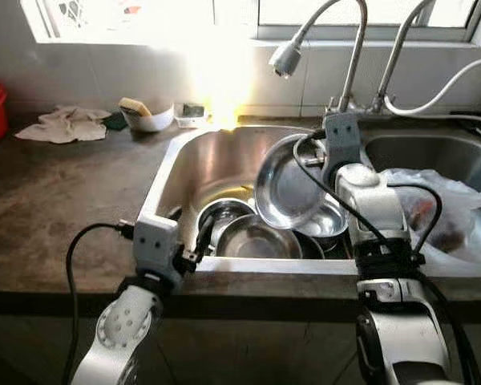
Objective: Kitchen organization
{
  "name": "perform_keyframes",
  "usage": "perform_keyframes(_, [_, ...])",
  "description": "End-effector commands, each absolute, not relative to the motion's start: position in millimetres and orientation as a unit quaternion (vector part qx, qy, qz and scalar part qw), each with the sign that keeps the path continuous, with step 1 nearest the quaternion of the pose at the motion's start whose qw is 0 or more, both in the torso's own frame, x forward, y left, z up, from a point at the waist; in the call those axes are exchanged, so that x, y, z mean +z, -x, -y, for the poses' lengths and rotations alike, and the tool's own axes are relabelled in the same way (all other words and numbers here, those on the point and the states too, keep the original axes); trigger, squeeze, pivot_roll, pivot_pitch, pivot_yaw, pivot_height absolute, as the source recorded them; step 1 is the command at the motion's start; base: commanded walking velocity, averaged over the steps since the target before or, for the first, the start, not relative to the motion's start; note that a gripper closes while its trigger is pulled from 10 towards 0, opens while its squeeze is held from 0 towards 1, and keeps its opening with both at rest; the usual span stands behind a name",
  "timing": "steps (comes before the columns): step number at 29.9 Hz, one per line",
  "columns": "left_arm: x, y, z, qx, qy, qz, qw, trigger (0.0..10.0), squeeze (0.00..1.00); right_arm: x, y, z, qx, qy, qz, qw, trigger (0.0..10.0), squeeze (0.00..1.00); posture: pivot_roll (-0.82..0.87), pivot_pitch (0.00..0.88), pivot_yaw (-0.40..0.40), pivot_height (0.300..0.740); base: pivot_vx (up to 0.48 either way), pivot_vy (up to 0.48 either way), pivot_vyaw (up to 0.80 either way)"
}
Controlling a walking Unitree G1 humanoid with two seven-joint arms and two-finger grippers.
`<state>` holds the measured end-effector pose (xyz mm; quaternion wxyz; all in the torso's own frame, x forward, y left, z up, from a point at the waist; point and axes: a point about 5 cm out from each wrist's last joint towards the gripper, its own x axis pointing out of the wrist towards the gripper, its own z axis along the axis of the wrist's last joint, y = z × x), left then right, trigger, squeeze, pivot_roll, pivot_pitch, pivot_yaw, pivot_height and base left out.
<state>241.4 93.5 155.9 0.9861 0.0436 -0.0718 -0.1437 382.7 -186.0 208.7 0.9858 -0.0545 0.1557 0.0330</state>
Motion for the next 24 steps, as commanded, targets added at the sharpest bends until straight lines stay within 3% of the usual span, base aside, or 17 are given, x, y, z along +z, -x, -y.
perform_keyframes(1, [159.6, -237.4, -93.1, -0.145, -0.045, 0.075, 0.986, 10.0, 0.0, 211.9, -388.2, 179.6, 0.055, 0.045, -0.17, 0.983, 10.0, 0.0, 0.07, 0.105, -0.058, 0.74, 0.0, 0.0, 0.0])
perform_keyframes(8, [157.4, -234.3, -92.3, -0.15, -0.046, 0.069, 0.985, 10.0, 0.0, 193.1, -388.8, 177.1, 0.067, 0.053, -0.207, 0.975, 10.0, 0.0, 0.07, 0.105, -0.052, 0.74, 0.0, 0.0, 0.0])
perform_keyframes(9, [157.0, -234.1, -92.2, -0.151, -0.046, 0.068, 0.985, 10.0, 0.0, 190.5, -388.8, 178.1, 0.064, 0.048, -0.212, 0.974, 10.0, 0.11, 0.07, 0.102, -0.053, 0.74, 0.0, 0.0, 0.0])
perform_keyframes(10, [157.1, -234.1, -92.2, -0.151, -0.046, 0.068, 0.985, 10.0, 0.0, 189.7, -388.8, 178.3, 0.063, 0.044, -0.213, 0.974, 10.0, 0.11, 0.07, 0.102, -0.053, 0.74, 0.0, 0.0, 0.0])
perform_keyframes(11, [157.1, -234.2, -92.2, -0.151, -0.046, 0.068, 0.985, 10.0, 0.0, 189.1, -389.1, 178.8, 0.063, 0.044, -0.215, 0.974, 10.0, 1.0, 0.07, 0.1, -0.05, 0.74, 0.0, 0.0, 0.0])
perform_keyframes(20, [156.3, -235.4, -91.5, -0.157, -0.047, 0.067, 0.984, 10.0, 0.0, 194.4, -389.0, 182.0, 0.05, 0.01, -0.185, 0.981, 10.0, 1.0, 0.06, 0.084, -0.044, 0.74, 0.0, 0.0, 0.0])
perform_keyframes(24, [155.5, -236.0, -91.4, -0.159, -0.049, 0.067, 0.984, 10.0, 0.0, 207.0, -386.6, 183.7, 0.023, 0.018, -0.124, 0.992, 10.0, 1.0, 0.06, 0.073, -0.042, 0.74, 0.0, 0.0, 0.0])
